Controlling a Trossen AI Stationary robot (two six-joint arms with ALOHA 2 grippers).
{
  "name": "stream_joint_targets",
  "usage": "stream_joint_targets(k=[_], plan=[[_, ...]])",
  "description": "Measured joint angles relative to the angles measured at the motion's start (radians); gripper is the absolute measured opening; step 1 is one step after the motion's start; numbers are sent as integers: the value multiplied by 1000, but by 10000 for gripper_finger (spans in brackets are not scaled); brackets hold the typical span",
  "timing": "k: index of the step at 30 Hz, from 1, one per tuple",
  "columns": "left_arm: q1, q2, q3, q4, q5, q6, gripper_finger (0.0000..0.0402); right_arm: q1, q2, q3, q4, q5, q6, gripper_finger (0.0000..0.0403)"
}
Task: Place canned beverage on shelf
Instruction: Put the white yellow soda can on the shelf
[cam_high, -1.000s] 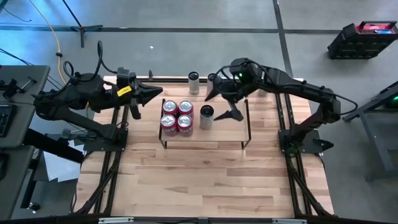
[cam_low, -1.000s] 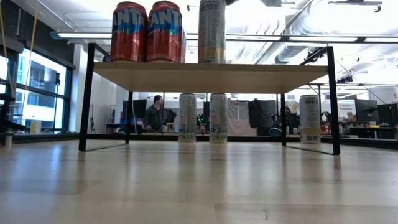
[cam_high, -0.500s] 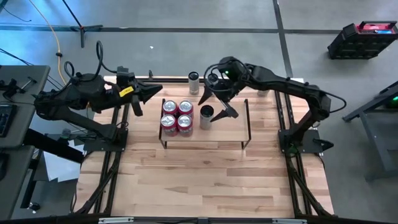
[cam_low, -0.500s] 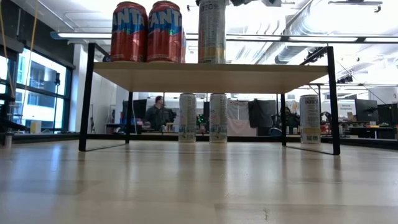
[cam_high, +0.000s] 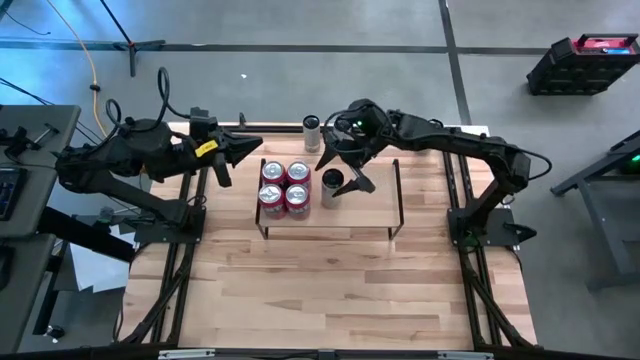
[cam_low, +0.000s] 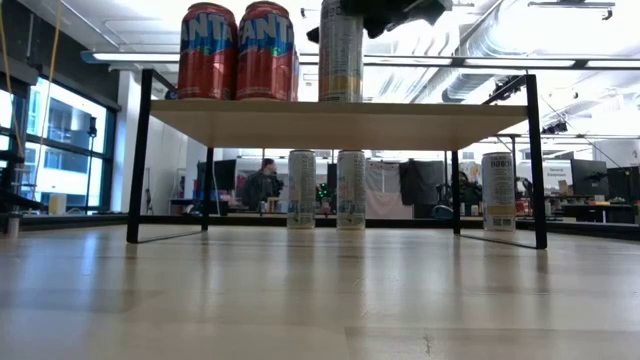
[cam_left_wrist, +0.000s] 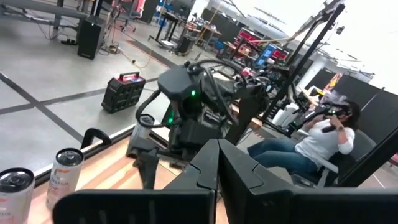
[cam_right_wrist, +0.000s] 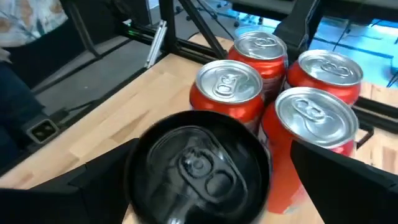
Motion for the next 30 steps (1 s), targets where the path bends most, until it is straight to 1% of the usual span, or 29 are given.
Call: stream_joint_targets(k=[4,10,15,18,21,23,26,30], plan=[[0,5,1,1,1,-1,1,15,-6,-42,71,14,20,394],[0,4,1,1,1,-1,0,32,-51,-80,104,68,27,391],[0,4,1,-13,1,-1,0,35,-102,-160,182,110,63,361],[0,4,1,-17,1,-1,0,39,-109,-203,261,113,116,341],[0,4,1,-17,1,-1,0,48,-109,-236,318,122,162,329],[0,4,1,-17,1,-1,0,61,-118,-254,324,165,170,325],[0,4,1,-19,1,0,0,87,-131,-268,331,266,164,320],[0,7,1,-22,2,0,0,123,-147,-271,330,355,169,311]])
